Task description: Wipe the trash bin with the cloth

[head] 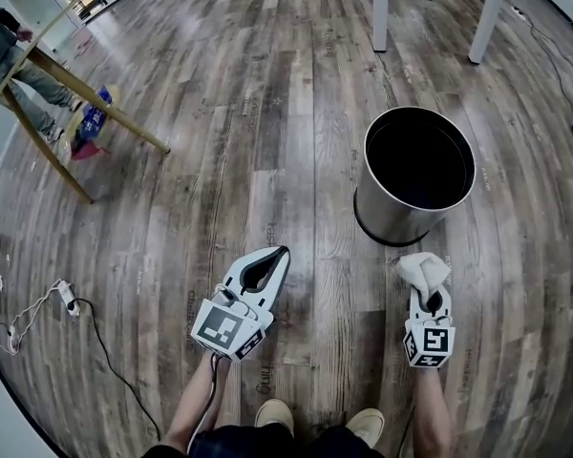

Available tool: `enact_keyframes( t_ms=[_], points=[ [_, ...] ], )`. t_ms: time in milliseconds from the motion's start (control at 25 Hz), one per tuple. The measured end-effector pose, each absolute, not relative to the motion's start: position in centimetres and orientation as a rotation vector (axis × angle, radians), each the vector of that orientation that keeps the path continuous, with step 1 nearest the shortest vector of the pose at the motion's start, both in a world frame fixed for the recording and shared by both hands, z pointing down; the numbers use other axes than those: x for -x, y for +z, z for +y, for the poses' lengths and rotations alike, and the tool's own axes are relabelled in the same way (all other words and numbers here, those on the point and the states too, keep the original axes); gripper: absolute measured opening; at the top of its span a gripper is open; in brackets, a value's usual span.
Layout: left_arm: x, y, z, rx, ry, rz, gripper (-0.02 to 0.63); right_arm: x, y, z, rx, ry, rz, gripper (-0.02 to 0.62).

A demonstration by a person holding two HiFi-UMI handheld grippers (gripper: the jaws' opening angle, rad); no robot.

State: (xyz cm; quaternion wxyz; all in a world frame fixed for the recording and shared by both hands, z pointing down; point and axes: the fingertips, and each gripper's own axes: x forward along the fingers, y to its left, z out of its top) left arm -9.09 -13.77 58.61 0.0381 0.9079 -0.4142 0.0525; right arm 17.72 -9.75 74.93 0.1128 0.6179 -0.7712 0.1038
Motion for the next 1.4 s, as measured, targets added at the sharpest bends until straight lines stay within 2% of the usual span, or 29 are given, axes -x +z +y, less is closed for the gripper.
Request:
enact_keyframes(
  t_ms=[240, 520, 1400],
  points=[
    [8.9, 58.9, -13.6, -2.782, 0.167, -1.259, 0.0, -9.1, 73.0, -6.0, -1.632, 0.301, -2.454, 0.083],
    [9.0, 59.0, -13.5, -2.778, 0.17, -1.254, 0.0, -2.7, 74.4, -9.8, -1.495, 0.31, -2.508, 0.083],
    [9.7, 60.2, -13.8, -2.757, 0.185, -1.252, 0.0, -3.1, 79.9, -19.5, -1.514, 0.364, -2.324, 0.083]
  ],
)
